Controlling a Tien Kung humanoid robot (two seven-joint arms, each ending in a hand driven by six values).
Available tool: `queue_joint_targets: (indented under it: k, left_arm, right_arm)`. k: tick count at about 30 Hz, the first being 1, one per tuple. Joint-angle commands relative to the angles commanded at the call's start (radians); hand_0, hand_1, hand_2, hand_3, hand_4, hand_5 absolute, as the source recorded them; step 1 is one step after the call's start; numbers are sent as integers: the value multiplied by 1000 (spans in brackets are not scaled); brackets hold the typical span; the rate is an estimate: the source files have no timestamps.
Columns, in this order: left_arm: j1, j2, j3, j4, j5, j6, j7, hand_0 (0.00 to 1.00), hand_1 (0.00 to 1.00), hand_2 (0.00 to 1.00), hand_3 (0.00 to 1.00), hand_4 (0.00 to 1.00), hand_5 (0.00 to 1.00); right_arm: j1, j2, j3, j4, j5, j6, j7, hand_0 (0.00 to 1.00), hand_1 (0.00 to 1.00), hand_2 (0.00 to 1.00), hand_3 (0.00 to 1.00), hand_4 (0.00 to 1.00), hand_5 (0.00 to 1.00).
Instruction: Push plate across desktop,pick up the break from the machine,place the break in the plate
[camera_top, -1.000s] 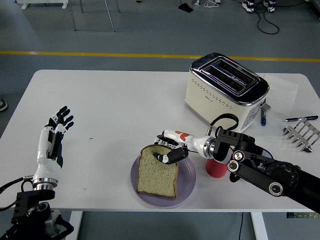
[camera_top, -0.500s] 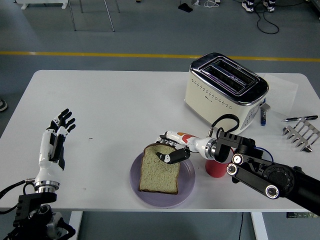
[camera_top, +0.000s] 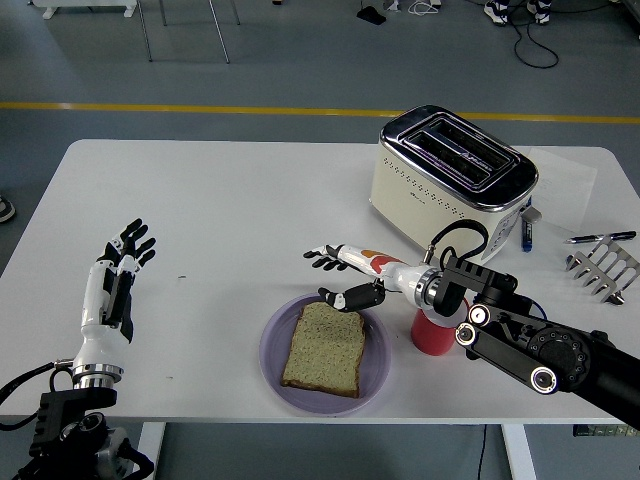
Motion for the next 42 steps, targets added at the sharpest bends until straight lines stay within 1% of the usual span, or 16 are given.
queue_joint_targets:
  k: [5,7,8,9,13,14,16,20,23,24,29,33,35,37,39,42]
  left_arm:
    - [-1,2,-4,-5,1,1,0,781,826,883,838,447,777]
    - [-2,4,-1,-6,2,1,-1,781,826,883,838,447,777]
    - [-2,4,-1,-7,2,1,-1,783,829,884,841,447,788]
    - [-3,5,-1,-7,2,2,-1,783,829,884,841,447,788]
    - [-5,6,-2,-7,2,3,-3,783,829,884,841,447,788]
    - [-5,7,-2,-7,2,3,-3,784,832,886,846,455,802]
    - [-7,9,-3,-9,2,3,-2,784,832,886,846,455,802]
    - [-12,13,-7,-13,3,3,-1,787,834,889,844,455,805]
    - [-17,15,-11,-19,4,2,1,787,834,889,844,455,805]
    - [-17,15,-14,-25,5,2,3,787,834,889,844,455,805]
    - [-13,17,-28,-49,7,2,13,792,833,887,843,460,826]
    - [-8,17,-46,-78,6,3,21,794,833,886,841,462,833]
    - [-5,17,-51,-89,6,3,26,794,833,886,841,462,833]
    - [1,19,-61,-110,5,2,35,794,833,886,841,462,833]
    - [2,21,-68,-121,5,0,43,796,834,887,839,460,829]
    - [0,24,-78,-133,14,-6,54,796,834,887,839,460,829]
  right_arm:
    - [-9,-18,30,57,1,-18,12,887,842,873,911,576,260]
    - [-20,-32,56,102,9,-28,23,887,842,873,911,576,260]
    - [-25,-36,65,116,13,-31,28,866,830,845,866,565,253]
    - [-33,-43,85,148,19,-33,36,866,830,845,866,565,253]
    - [-66,-73,167,283,114,-22,68,866,830,845,866,565,253]
    - [-73,-78,188,317,135,-17,72,813,786,783,805,554,260]
    - [-91,-86,237,388,191,-1,79,813,786,783,805,554,260]
    - [-117,-91,339,507,337,20,87,799,766,768,784,540,275]
    - [-139,-101,411,567,448,25,84,799,766,768,784,540,275]
    - [-160,-110,454,598,481,13,86,799,766,768,784,540,275]
    - [-237,-136,623,653,519,-26,75,801,768,779,782,530,291]
    - [-311,-157,751,653,527,-58,67,812,774,785,793,525,320]
    - [-334,-166,783,651,534,-66,65,812,774,785,793,525,320]
    - [-400,-180,848,648,544,-75,64,812,774,785,793,525,320]
    - [-451,-181,893,649,544,-80,64,818,777,790,800,525,335]
    - [-529,-166,953,649,571,-88,68,818,777,790,800,525,335]
